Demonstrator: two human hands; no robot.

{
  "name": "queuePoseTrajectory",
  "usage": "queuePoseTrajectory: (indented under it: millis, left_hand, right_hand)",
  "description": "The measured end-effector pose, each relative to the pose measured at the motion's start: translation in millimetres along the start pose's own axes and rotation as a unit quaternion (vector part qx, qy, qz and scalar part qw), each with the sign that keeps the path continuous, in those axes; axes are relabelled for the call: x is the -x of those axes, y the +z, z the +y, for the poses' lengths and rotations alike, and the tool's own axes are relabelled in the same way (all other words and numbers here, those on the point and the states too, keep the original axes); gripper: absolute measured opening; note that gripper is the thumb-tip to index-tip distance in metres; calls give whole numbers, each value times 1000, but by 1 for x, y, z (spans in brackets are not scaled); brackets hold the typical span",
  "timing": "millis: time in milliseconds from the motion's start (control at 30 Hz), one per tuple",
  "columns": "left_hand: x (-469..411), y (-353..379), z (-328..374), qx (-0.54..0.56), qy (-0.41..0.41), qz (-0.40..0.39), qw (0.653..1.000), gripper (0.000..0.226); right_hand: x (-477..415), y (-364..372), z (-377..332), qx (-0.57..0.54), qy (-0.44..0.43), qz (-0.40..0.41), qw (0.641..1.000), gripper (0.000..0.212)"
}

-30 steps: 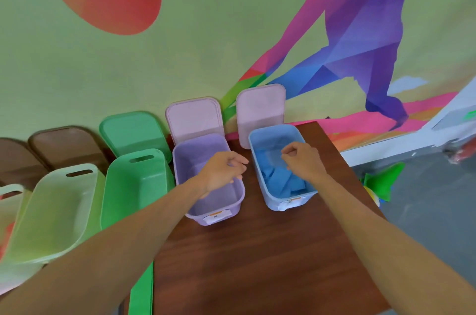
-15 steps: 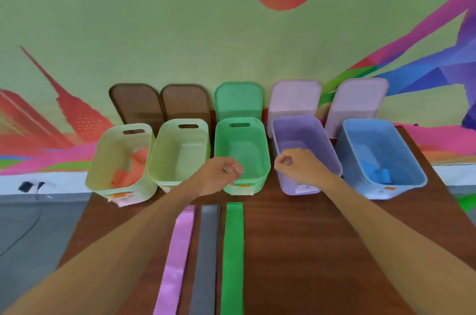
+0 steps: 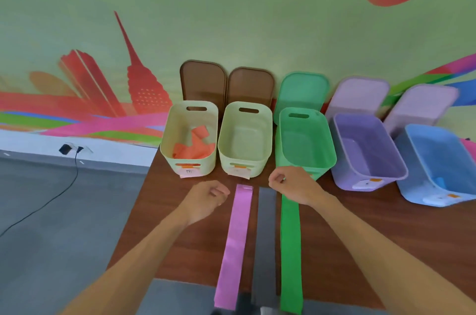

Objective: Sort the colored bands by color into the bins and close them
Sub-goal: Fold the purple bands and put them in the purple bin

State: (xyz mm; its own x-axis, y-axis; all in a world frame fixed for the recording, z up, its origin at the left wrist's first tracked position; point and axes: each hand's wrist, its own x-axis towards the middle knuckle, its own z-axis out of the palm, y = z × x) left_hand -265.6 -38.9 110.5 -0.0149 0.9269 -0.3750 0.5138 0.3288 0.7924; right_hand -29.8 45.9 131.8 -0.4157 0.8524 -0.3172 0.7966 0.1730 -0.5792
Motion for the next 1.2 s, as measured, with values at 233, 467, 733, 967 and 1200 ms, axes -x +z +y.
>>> queuePoseTrajectory:
  millis: [233, 467, 733, 967, 1200]
  left_hand:
    - [-33, 37, -32, -30, -41, 30, 998, 15]
    - [-72, 83, -50, -92, -116, 58, 987, 16]
    - [-100, 109, -47, -177, -126, 113, 969, 36]
    - [-110, 114, -48, -194, -118, 154, 962, 23]
    - [-107, 109, -50, -162, -82, 159, 970, 13]
  right_hand:
    - [-19, 42, 32, -26, 31, -18, 999, 16]
    - [-45, 72, 65, -97, 56, -33, 993, 17]
    - [-32, 72, 100, -114, 78, -59, 989, 19]
    - [-24, 74, 108, -111, 79, -84, 987, 23]
    - [-28, 74, 103, -114, 69, -66, 989, 22]
